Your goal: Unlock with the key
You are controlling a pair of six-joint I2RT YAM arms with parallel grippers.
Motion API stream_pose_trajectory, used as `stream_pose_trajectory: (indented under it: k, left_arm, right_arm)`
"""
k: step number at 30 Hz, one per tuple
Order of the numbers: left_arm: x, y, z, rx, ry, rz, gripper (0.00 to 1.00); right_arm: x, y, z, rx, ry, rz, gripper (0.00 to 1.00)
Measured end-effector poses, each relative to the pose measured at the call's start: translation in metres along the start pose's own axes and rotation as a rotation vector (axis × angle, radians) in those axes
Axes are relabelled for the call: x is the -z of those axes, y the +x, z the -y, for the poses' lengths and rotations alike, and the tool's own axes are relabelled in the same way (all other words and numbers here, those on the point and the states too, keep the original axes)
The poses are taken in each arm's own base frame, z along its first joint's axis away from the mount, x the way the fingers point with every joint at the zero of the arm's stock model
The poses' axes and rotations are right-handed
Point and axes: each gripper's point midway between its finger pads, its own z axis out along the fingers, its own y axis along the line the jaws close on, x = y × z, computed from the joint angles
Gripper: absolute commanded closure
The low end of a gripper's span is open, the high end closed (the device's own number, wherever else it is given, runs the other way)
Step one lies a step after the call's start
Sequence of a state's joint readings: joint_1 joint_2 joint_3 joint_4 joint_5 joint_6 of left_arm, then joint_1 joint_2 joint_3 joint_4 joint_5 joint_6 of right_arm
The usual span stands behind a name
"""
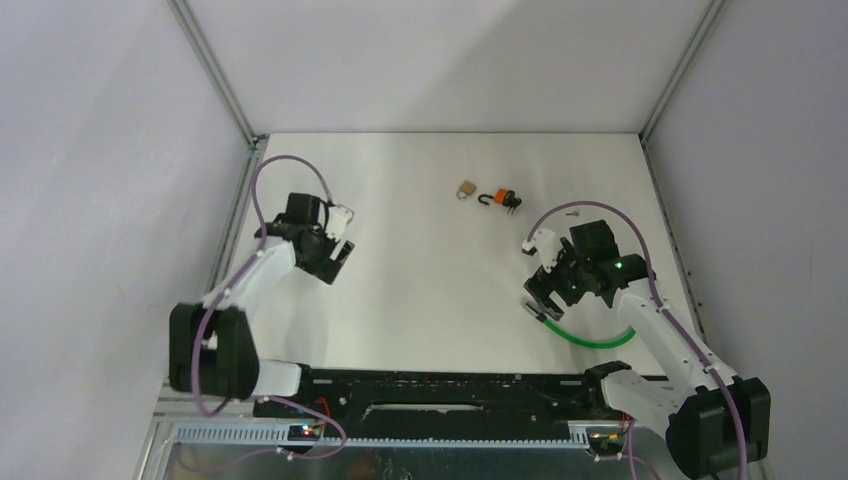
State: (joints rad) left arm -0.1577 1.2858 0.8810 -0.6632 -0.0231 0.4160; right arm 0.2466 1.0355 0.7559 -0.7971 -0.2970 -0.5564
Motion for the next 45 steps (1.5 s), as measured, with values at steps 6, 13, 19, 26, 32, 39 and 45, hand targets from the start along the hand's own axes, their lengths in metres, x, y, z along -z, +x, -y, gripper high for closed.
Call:
stream_pose_trajectory:
  k: [6,13,19,26,32,39,45]
  left_arm:
    - [-0.038,0.007,-0.046,0.129,-0.004,-0.143,0.27]
    - [-0.060,-0.012,-0.088,0.190,-0.035,-0.155,0.40]
    - [-0.086,-0.021,-0.102,0.198,-0.020,-0.191,0.52]
    - [-0.097,-0.012,-0.092,0.201,0.030,-0.242,0.59]
    - [-0.098,-0.010,-0.085,0.204,0.065,-0.249,0.67]
    - [-0.102,-0.008,-0.083,0.205,0.077,-0.253,0.81]
    - [-0.103,-0.011,-0.081,0.200,0.094,-0.237,1.00]
  right_arm:
    - [0.000,-0.008,0.001,0.038,0.043,0.017,0.06]
    - [0.000,-0.010,0.001,0.042,0.050,0.025,0.07]
    - [-0.001,-0.007,0.000,0.038,0.050,0.021,0.07]
    - [0.000,-0.004,0.003,0.022,0.050,0.021,0.07]
    - [0.000,-0.004,0.002,0.017,0.045,0.026,0.08]
    - [0.000,-0.005,0.002,0.017,0.040,0.028,0.08]
    - [0.000,-0.005,0.001,0.016,0.037,0.028,0.08]
